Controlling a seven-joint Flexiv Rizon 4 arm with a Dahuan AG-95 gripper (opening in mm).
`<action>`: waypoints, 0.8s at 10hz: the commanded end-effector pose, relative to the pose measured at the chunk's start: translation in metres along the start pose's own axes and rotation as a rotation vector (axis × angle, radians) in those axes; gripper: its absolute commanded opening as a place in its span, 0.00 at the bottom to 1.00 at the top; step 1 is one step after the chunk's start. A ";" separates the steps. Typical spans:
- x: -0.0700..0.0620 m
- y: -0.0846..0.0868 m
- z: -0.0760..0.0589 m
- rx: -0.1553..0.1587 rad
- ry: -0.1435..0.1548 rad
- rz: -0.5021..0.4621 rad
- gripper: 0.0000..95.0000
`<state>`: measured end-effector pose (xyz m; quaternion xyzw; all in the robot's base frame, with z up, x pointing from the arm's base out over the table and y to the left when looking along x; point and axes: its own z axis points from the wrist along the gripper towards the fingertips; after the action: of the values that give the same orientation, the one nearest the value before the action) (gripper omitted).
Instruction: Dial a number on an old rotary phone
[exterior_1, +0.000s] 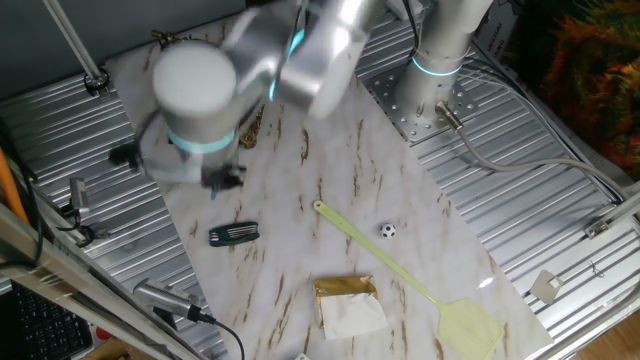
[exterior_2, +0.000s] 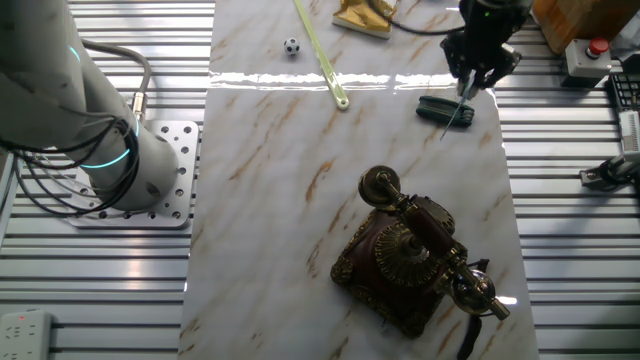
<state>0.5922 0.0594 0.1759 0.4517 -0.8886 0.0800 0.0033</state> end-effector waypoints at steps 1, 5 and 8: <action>0.033 -0.007 -0.014 -0.004 -0.049 -0.001 0.00; 0.060 -0.008 -0.025 0.007 -0.095 0.001 0.00; 0.073 -0.007 -0.028 0.026 -0.143 -0.013 0.00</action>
<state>0.5521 0.0002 0.2102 0.4618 -0.8823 0.0612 -0.0666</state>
